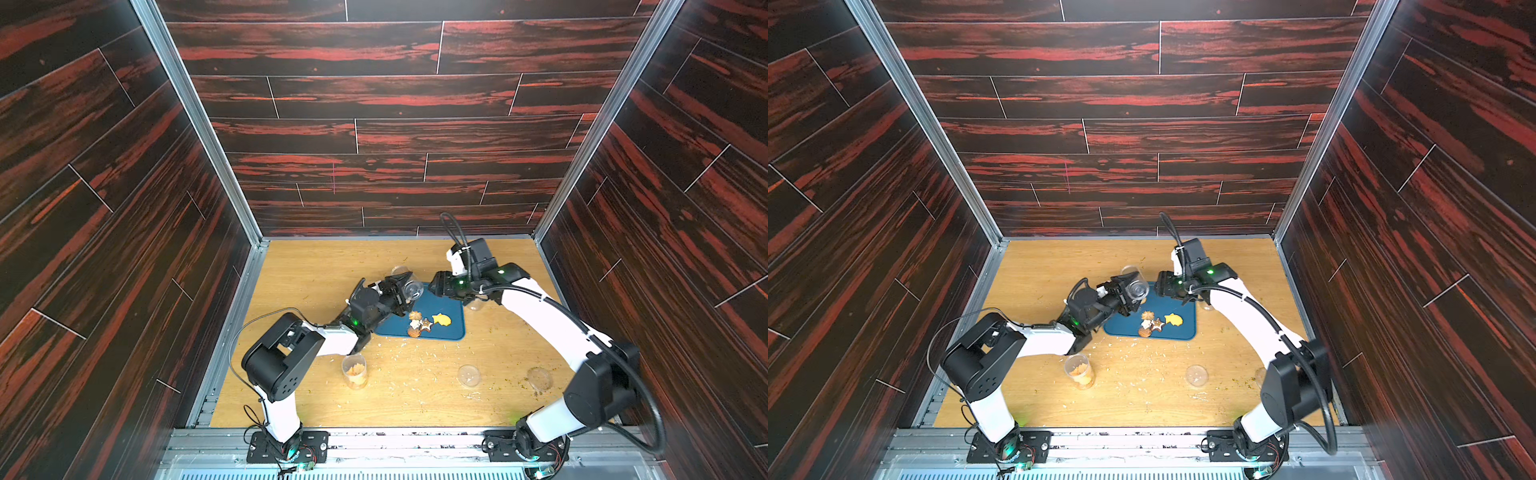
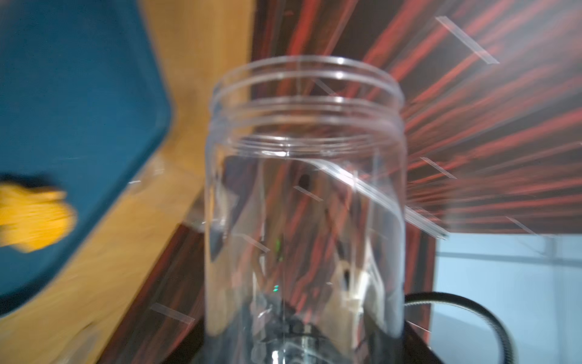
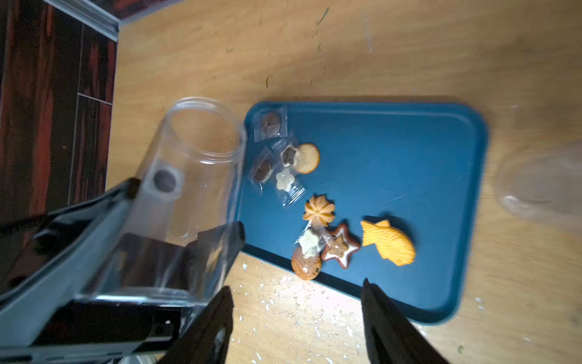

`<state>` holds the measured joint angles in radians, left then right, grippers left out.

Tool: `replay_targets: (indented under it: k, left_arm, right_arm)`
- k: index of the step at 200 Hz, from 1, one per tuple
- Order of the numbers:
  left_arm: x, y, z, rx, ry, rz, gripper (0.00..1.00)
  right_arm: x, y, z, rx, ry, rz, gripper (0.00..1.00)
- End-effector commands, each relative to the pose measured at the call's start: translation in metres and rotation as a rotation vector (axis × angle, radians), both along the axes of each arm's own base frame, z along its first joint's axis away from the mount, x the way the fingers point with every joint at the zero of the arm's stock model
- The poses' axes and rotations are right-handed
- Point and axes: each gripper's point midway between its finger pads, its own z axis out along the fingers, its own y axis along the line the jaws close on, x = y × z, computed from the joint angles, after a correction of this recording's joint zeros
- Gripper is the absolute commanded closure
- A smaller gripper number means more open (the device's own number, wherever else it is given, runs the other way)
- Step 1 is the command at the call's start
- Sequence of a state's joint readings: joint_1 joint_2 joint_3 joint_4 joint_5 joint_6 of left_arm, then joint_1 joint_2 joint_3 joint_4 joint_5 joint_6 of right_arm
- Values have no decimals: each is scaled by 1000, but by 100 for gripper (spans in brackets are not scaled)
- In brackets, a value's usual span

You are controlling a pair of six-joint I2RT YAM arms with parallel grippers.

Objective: Pour the cookies out of the jar
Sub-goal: Pour the cookies in the jar onto the tray.

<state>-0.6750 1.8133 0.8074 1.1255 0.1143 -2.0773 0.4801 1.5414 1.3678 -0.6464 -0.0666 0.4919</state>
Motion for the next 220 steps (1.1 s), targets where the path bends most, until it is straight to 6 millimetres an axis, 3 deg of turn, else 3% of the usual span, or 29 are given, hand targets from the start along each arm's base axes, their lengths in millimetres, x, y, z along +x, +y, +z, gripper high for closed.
replay_targets:
  k: [1,12,16,29,48,61,83,93,103,121,137,164,220]
  left_arm:
    - [-1,1,35,-448,288,47,57]
    - [-3,1,24,-398,318,60,56]
    - [-7,4,29,-405,319,58,56]
    - [-18,9,12,-404,356,81,58]
    - [-24,14,23,-409,354,107,58]
    - [-28,24,20,-408,364,139,58]
    - [-28,28,37,-380,380,171,57]
    - [-31,28,27,-353,403,168,56]
    - [-35,23,20,-345,401,136,56]
    - [-31,6,32,-360,347,66,56]
    - [-30,0,28,-376,342,40,56]
    - [-41,-17,27,-281,333,-98,56]
    - [-63,-24,32,-217,324,-260,56]
  right_arm:
    - [-8,-4,15,-8,-38,18,32]
    - [-9,-5,14,-14,-40,19,32]
    - [-9,-6,13,-17,-38,20,32]
    - [-11,-6,11,-20,-31,25,32]
    - [-13,-9,11,-26,-31,18,32]
    - [-14,-10,9,-30,-30,17,32]
    - [-14,-8,8,-22,-24,17,32]
    - [-15,-8,7,-17,-22,12,32]
    - [-15,-8,7,-9,-24,9,32]
    - [-16,-10,7,-13,-26,6,32]
    - [-16,-10,6,-16,-27,7,32]
    - [-17,-13,7,-29,-35,6,32]
    - [-14,-27,13,-35,-59,-13,32]
